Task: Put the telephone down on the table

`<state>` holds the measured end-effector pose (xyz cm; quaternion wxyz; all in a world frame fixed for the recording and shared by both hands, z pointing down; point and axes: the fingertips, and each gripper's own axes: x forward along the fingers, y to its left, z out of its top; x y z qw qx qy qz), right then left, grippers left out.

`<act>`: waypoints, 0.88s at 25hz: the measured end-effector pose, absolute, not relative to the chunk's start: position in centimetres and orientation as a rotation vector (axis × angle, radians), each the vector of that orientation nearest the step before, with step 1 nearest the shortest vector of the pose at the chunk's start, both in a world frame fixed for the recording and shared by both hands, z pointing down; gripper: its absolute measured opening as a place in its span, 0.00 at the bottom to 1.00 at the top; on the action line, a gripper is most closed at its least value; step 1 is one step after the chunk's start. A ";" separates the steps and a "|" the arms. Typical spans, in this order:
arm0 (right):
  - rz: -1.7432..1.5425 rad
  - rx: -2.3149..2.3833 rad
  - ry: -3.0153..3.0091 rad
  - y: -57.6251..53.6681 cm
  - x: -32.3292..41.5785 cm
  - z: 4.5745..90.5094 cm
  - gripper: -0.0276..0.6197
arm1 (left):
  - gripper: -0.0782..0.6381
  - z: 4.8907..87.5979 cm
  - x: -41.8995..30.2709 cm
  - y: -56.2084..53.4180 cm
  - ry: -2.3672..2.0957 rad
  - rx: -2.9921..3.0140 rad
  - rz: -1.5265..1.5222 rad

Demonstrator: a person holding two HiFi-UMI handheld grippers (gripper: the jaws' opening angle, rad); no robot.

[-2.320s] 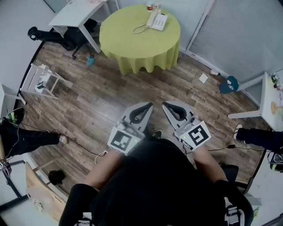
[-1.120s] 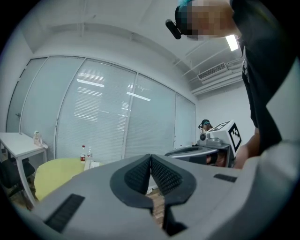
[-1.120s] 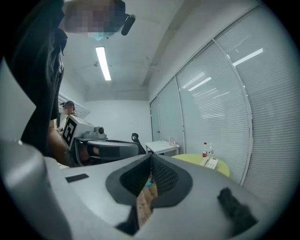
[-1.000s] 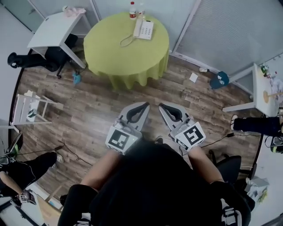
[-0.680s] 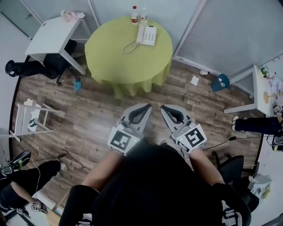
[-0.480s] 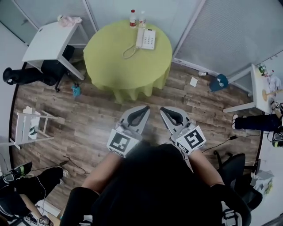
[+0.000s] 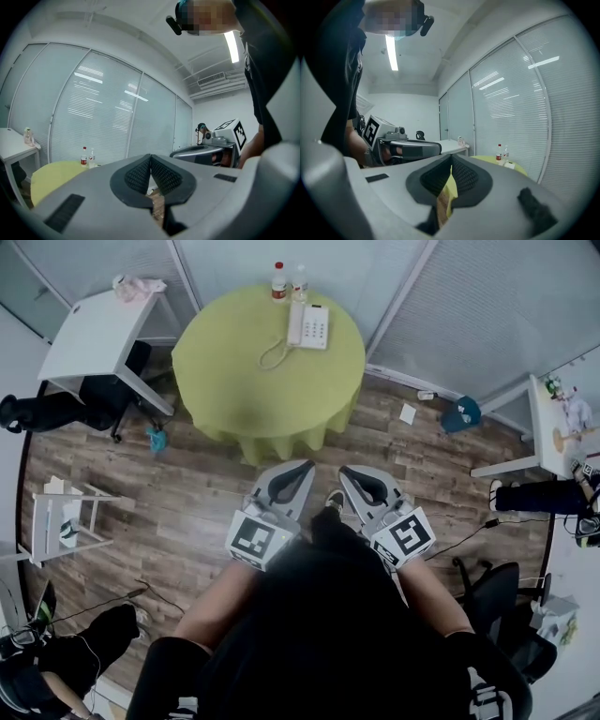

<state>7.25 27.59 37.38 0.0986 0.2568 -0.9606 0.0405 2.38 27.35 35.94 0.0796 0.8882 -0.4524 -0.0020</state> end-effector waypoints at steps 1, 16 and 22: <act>0.121 0.761 -2.842 27.1 7.2 37.5 0.07 | 0.13 36.0 2.3 26.9 -1.355 2.653 -0.005; 0.115 0.708 -2.886 14.4 6.0 37.8 0.07 | 0.13 36.5 1.3 14.9 -1.403 2.631 0.053; 0.125 0.690 -2.898 8.4 6.9 37.5 0.07 | 0.13 36.4 2.4 8.9 -1.410 2.619 0.065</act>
